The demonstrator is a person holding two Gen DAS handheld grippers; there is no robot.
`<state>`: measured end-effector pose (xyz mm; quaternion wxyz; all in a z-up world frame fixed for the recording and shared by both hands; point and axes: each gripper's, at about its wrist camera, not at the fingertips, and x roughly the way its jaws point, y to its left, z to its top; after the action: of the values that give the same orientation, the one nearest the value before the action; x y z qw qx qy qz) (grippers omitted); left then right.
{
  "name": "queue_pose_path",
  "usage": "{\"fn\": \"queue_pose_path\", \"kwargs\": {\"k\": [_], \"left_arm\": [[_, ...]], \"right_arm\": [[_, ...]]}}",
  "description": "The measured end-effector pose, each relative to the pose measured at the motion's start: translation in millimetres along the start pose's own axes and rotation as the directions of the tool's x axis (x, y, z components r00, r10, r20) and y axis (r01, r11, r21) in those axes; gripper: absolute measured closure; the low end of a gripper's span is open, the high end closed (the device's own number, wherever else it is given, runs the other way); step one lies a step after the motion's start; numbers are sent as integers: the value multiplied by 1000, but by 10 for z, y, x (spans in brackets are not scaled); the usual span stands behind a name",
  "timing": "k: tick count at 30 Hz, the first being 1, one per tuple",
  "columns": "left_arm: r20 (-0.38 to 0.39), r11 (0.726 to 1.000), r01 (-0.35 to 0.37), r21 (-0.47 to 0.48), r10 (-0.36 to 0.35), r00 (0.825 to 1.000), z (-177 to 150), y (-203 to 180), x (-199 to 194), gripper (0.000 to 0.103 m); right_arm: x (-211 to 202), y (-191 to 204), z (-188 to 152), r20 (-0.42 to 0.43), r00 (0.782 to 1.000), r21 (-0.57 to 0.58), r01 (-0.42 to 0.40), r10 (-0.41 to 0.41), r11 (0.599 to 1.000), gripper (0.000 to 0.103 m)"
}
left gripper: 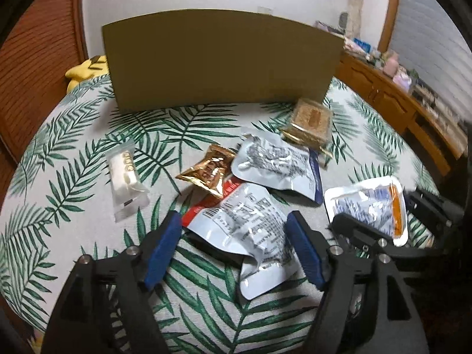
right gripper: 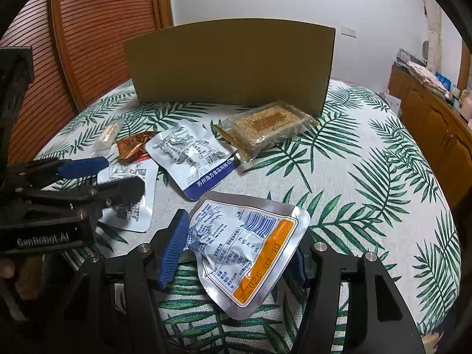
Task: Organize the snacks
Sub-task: 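Lower the right tool onto the white orange-striped pouch while the left tool reaches the red-topped white sachet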
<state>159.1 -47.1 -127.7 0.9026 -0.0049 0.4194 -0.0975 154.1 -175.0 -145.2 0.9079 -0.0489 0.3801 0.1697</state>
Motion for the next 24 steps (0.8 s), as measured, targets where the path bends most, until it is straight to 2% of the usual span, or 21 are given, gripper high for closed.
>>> {"fn": "queue_pose_path", "kwargs": {"k": [8,17,19,22,24], "left_arm": [[-30,999,23,46,-22,999,-35,38,-54,25],[-75,999,43,29,-40,996,-95,267,-158,26],[-69,999,40,34,-38,997,-109,278,-167,31],[-67,998,55,37,-52,996,-118,305,-203,47],[-73,998,62,31,-60,996,-125,359,-234,64]], "right_arm": [[-5,-9,-5,-1,1000,1,-4,4,1000,42],[-6,-15,-8,1,1000,-1,-4,4,1000,42],[-6,-9,-8,0,1000,-1,-3,3,1000,42],[-5,-5,-9,-1,1000,-5,-1,1,1000,42],[-2,0,-5,-4,1000,-7,1,-1,1000,42]]}}
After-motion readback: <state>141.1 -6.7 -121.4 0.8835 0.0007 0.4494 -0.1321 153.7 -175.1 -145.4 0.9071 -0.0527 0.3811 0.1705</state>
